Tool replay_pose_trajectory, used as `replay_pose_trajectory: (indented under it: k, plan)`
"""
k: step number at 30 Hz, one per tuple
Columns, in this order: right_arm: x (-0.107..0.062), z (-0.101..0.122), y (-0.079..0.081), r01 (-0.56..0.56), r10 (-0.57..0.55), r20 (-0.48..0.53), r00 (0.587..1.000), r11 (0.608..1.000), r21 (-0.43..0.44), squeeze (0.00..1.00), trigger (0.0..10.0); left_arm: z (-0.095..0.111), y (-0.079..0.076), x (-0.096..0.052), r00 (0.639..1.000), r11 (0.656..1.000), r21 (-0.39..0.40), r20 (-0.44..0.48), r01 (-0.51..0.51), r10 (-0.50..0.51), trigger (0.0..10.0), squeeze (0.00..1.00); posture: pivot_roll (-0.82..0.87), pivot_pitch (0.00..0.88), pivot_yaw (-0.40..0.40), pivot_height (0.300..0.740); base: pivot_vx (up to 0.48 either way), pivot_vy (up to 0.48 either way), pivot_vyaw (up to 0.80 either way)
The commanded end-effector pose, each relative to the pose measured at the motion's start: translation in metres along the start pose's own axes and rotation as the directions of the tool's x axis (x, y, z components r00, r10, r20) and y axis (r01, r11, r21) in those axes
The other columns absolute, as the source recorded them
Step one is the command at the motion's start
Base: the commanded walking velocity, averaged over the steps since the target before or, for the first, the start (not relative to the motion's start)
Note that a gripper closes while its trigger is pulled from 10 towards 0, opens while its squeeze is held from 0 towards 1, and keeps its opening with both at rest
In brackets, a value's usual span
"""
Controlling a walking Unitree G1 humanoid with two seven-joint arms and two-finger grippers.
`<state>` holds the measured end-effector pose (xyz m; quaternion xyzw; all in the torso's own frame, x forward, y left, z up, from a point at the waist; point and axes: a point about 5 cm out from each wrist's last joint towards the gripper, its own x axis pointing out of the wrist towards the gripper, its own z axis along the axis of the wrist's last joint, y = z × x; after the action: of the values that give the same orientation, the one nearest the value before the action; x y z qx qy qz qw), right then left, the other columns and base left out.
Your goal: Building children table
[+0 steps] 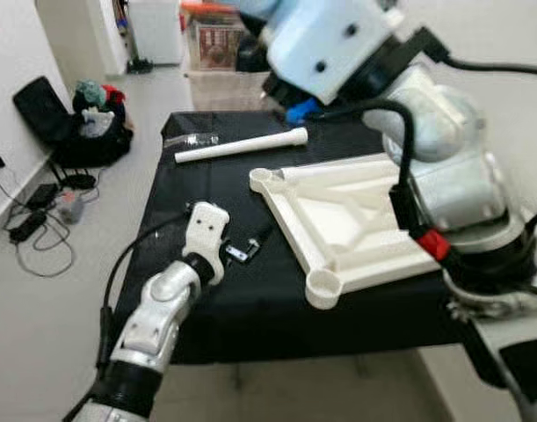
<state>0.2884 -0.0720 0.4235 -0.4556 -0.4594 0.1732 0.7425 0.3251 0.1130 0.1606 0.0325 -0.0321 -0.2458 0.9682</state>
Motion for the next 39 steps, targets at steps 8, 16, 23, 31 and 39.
replay_pose_trajectory:
  k: [8,16,23,31,39]
  plan:
    - [-0.053,-0.089,0.058,0.059,0.090,-0.436,0.895,0.947,0.317,0.00,10.0,0.000,0.009,-0.007,1.000,0.999,0.010,-0.009,-0.030,0.030,10.0,0.00,0.02,0.000,-0.020,0.740,0.000,0.000,0.00]
    - [-0.197,-0.135,0.150,0.273,0.327,-0.800,0.502,0.818,0.506,0.00,10.0,0.098,0.024,0.020,0.974,0.977,0.212,0.228,-0.036,-0.014,10.0,0.00,0.04,0.000,-0.036,0.740,0.000,0.000,0.00]
    - [-0.191,-0.122,0.144,0.374,0.254,-0.781,0.571,0.766,0.523,0.00,10.0,0.233,0.005,0.035,0.816,0.968,0.251,0.552,0.030,-0.169,10.0,0.00,0.04,0.000,-0.027,0.740,0.000,0.000,0.00]
    - [-0.167,-0.115,0.132,0.404,0.177,-0.748,0.640,0.750,0.523,0.00,10.0,0.341,-0.053,0.031,0.556,0.939,0.250,0.757,0.238,-0.342,10.0,0.00,0.04,0.000,-0.037,0.740,0.000,0.000,0.00]
    - [-0.197,-0.140,0.069,0.725,-0.158,-0.885,0.437,0.644,0.243,0.00,10.0,0.357,-0.064,0.031,0.507,0.913,0.222,0.775,0.342,-0.379,10.0,0.00,0.02,0.000,-0.042,0.740,0.000,0.000,0.00]
